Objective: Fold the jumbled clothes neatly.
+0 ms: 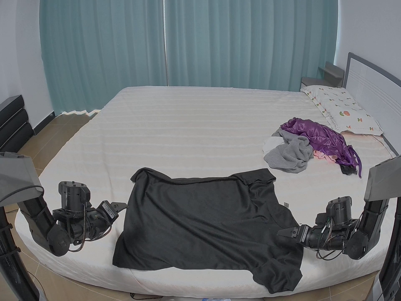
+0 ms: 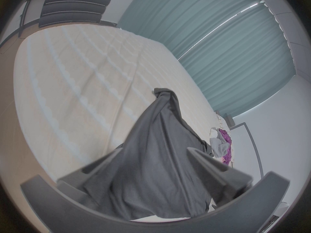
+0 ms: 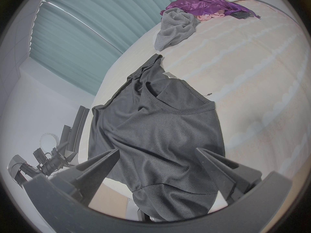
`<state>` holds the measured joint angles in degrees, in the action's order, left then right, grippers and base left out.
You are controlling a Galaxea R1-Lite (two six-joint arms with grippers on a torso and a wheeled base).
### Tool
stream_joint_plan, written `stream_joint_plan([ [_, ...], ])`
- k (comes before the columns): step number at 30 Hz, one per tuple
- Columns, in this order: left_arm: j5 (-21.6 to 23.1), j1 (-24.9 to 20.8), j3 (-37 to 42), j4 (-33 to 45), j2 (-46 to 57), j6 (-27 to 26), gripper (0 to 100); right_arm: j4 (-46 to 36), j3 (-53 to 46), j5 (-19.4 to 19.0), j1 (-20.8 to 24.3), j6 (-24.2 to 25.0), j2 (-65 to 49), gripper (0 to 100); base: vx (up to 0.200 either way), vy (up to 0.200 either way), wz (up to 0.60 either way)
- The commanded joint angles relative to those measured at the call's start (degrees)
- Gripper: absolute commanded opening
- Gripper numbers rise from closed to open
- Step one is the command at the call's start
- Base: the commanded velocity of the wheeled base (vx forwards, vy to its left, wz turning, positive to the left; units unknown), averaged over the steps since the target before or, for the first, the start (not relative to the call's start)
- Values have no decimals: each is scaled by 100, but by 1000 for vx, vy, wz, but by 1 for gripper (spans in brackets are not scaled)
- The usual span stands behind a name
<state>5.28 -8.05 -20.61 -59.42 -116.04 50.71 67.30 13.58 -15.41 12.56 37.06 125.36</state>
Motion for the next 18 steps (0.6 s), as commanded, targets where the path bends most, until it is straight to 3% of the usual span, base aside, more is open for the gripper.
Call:
stream_joint_plan([
  [1,-1,49,-804,194,-208,-79,100,2,22,3,54,38,-20,100,0,0,0],
  [4,-1,49,-1331,431,-410,-211,100,55,22,3,115,126,-99,100,0,0,0],
  [5,8,58,-1990,791,-753,-334,100,125,13,3,133,293,-108,100,0,0,0],
  [7,8,58,-2386,932,-999,-369,100,178,22,12,133,363,-99,100,0,0,0],
  [9,8,66,-3291,1108,-1694,-422,100,239,31,12,133,399,-81,100,0,0,0],
  [18,-9,145,-5682,1995,-3091,-615,100,239,22,3,98,416,-38,100,0,0,0],
])
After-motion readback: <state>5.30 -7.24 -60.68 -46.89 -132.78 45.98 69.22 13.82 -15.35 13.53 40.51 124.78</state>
